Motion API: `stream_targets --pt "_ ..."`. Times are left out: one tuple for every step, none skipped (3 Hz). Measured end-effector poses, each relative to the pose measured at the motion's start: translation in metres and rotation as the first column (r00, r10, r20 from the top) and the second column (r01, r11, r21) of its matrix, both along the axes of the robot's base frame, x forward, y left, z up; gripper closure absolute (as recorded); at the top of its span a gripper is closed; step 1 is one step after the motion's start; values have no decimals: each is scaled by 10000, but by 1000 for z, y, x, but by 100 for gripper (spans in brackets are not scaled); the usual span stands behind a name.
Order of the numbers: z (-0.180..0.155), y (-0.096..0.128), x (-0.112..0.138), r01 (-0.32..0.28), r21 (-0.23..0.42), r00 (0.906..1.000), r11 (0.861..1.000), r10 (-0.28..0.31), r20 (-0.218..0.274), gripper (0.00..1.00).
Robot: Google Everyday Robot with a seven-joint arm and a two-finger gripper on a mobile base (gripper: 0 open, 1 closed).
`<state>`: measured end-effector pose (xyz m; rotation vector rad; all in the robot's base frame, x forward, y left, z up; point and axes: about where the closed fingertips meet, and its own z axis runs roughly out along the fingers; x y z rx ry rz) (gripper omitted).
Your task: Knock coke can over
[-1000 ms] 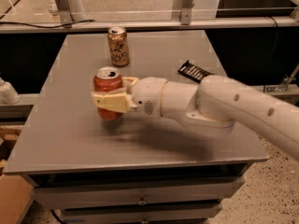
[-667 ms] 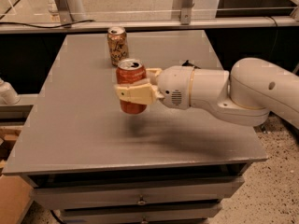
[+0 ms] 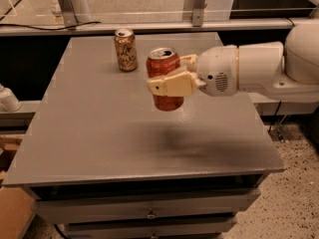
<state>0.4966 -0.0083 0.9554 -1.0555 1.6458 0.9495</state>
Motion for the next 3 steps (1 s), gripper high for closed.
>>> stream_targets --pt "-6 -2 -3 -952 -1593 9955 9826 938 -166 100" --pt "-10 -6 -5 -1437 -2444 9896 9590 1410 -287 100" --pt "-12 -9 -6 -1706 -2928 9852 9408 1670 -376 100"
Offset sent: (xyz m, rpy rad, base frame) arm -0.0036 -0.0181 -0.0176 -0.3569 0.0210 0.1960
